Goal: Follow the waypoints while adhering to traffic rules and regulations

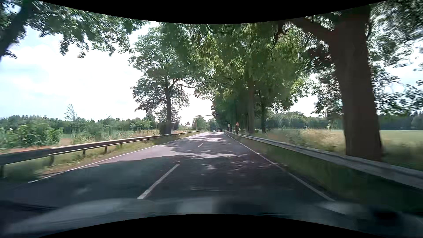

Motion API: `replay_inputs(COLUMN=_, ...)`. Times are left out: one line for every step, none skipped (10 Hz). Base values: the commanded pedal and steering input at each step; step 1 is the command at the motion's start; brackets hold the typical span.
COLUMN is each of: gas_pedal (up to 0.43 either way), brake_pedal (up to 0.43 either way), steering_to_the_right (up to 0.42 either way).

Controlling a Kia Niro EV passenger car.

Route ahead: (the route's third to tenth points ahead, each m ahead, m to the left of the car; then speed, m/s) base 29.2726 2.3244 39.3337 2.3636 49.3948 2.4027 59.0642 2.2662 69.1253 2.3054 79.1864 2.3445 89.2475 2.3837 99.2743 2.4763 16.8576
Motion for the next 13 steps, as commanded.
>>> replay_inputs(gas_pedal=0.189, brake_pedal=0.000, steering_to_the_right=0.000)
replay_inputs(gas_pedal=0.189, brake_pedal=0.000, steering_to_the_right=-0.001)
replay_inputs(gas_pedal=0.189, brake_pedal=0.000, steering_to_the_right=-0.001)
replay_inputs(gas_pedal=0.189, brake_pedal=0.000, steering_to_the_right=-0.001)
replay_inputs(gas_pedal=0.189, brake_pedal=0.000, steering_to_the_right=-0.001)
replay_inputs(gas_pedal=0.177, brake_pedal=0.000, steering_to_the_right=-0.001)
replay_inputs(gas_pedal=0.177, brake_pedal=0.000, steering_to_the_right=-0.001)
replay_inputs(gas_pedal=0.157, brake_pedal=0.000, steering_to_the_right=-0.001)
replay_inputs(gas_pedal=0.157, brake_pedal=0.000, steering_to_the_right=-0.001)
replay_inputs(gas_pedal=0.150, brake_pedal=0.000, steering_to_the_right=-0.001)
replay_inputs(gas_pedal=0.150, brake_pedal=0.000, steering_to_the_right=-0.001)
replay_inputs(gas_pedal=0.138, brake_pedal=0.000, steering_to_the_right=-0.001)
replay_inputs(gas_pedal=0.130, brake_pedal=0.000, steering_to_the_right=-0.001)
